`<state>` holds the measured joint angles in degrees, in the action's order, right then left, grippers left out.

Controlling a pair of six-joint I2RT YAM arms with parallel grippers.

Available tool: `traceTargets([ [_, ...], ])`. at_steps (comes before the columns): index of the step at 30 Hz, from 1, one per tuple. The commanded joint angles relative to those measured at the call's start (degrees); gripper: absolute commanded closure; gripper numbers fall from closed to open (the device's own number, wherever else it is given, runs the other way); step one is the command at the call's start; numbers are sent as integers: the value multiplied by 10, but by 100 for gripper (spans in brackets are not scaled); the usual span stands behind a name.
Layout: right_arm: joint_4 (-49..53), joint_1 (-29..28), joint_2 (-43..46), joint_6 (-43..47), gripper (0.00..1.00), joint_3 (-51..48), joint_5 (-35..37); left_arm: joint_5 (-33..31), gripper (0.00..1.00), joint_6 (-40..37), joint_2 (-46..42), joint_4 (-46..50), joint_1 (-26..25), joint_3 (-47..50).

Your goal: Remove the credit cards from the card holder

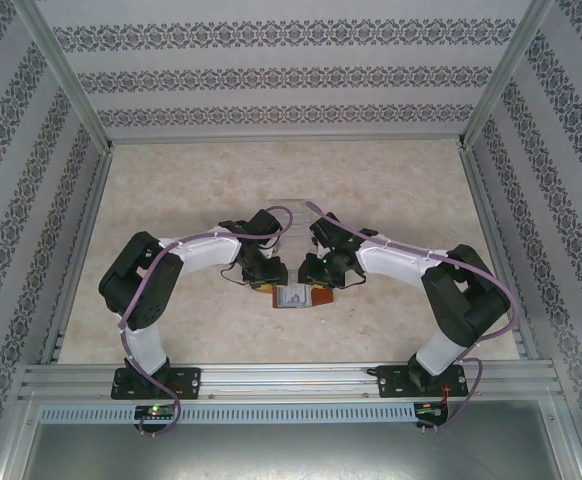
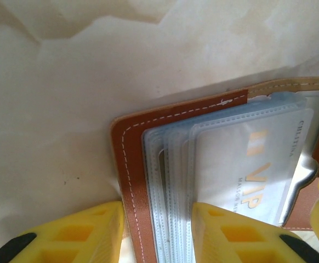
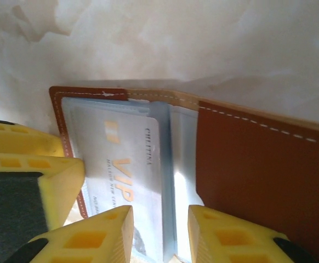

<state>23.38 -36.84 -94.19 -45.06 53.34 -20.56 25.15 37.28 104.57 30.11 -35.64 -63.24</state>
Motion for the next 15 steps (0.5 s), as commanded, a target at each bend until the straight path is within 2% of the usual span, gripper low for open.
traceTargets([
  [1,-12,6,-8,-6,67,-2,-17,-11,64,-16,14,20,-6,6],
  [15,-16,7,-42,-1,69,1,-14,-13,65,-19,18,31,-6,2],
])
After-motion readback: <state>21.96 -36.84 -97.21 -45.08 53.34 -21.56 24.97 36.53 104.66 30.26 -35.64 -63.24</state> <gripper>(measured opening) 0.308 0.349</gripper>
